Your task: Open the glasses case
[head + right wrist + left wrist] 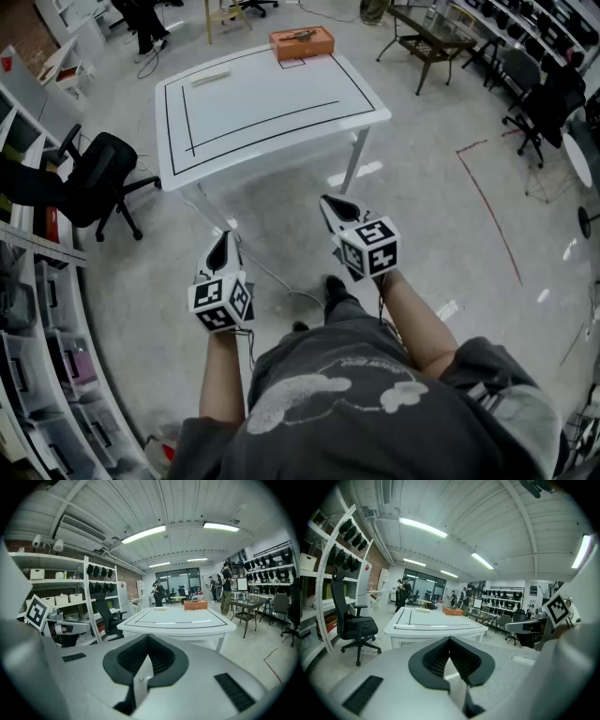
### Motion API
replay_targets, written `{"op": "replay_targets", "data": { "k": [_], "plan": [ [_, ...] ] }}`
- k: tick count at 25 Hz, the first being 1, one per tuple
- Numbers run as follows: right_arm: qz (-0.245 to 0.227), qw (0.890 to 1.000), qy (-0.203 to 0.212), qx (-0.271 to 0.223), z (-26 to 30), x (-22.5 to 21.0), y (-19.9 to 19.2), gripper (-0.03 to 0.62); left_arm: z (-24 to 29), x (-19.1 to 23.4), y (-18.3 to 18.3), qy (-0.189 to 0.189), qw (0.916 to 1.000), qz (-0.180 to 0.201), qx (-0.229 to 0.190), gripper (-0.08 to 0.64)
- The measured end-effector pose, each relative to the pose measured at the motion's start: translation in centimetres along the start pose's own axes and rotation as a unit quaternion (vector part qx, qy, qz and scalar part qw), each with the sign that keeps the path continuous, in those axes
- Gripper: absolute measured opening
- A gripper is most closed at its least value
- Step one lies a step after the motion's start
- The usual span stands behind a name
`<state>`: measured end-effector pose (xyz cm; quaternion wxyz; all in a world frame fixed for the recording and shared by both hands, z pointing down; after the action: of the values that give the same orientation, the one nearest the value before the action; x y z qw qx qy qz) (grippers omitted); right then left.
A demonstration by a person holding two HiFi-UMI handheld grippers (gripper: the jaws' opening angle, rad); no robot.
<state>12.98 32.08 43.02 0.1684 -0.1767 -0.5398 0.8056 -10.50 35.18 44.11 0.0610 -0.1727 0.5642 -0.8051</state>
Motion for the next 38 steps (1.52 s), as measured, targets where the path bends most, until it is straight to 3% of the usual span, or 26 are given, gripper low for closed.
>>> {"op": "replay_targets", "data": {
  "k": [13,21,29,38],
  "plan": [
    [0.01,1.0,0.016,0.017,0.6,2.5,-1.7,0.0,-2.7,1.6,-1.8,0.001,0.9998,-0.014,0.011,0.002],
    [0.043,0.999,0.01,0.006,1.9,0.6,-1.8,0.0,-1.5,2.7,-1.3,0.012,0.9998,-0.012,0.012,0.002],
    [0.06,0.998,0.021,0.015,7.8,-3.2,-1.4,0.001,2.9,5.1,-0.6,0.043,0.9986,-0.015,0.027,0.002],
    [0.067,0.996,0.051,0.015,17.4,-10.1,2.9,0.0,12.8,6.7,3.5,0.076,0.9965,-0.016,0.028,0.002]
  ]
}}
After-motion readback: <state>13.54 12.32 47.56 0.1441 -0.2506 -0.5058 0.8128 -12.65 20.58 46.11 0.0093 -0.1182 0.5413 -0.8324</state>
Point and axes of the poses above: the fingertips, and each gripper's own axes: z forward along the fingers, x to its left, y out of its top, the point moved 3 cm from there along -z, backward along the fingers
